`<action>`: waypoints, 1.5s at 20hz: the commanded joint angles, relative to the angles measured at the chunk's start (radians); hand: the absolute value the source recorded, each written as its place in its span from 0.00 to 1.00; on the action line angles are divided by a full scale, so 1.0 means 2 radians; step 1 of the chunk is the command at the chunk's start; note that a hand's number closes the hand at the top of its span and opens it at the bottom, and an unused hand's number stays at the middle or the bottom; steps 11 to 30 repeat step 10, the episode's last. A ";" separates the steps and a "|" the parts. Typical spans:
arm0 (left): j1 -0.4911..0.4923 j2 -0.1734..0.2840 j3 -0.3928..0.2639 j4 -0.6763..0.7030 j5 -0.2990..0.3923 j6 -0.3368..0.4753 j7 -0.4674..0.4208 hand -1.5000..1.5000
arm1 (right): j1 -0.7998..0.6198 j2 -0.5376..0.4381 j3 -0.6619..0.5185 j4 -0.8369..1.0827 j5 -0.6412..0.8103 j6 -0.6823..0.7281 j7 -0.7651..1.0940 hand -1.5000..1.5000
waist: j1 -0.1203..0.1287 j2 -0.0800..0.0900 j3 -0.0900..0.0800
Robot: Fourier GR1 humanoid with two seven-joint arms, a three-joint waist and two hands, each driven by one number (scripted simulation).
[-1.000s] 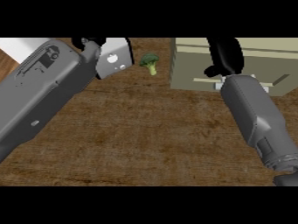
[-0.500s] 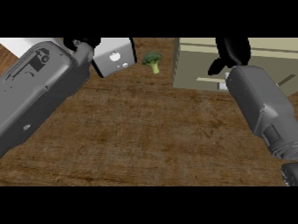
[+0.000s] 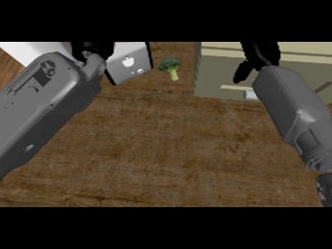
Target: Pick up the can, place it into the drawer and close the drawer
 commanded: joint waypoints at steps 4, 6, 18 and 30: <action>0.008 0.012 0.001 -0.027 0.001 -0.003 0.010 0.00 | -0.033 0.030 -0.125 -0.013 -0.136 0.048 -0.050 0.00 | 0.017 -0.007 -0.003; 0.011 0.016 0.005 -0.021 0.000 -0.006 0.011 0.00 | -0.041 0.028 -0.145 -0.012 -0.156 0.069 -0.062 0.00 | 0.010 -0.006 -0.004; 0.005 0.020 -0.001 -0.031 -0.009 0.001 0.023 0.00 | -0.036 0.015 -0.162 -0.010 -0.173 0.087 -0.094 0.00 | 0.003 -0.007 -0.005; 0.005 0.020 -0.001 -0.031 -0.009 0.001 0.023 0.00 | -0.036 0.015 -0.162 -0.010 -0.173 0.087 -0.094 0.00 | 0.003 -0.007 -0.005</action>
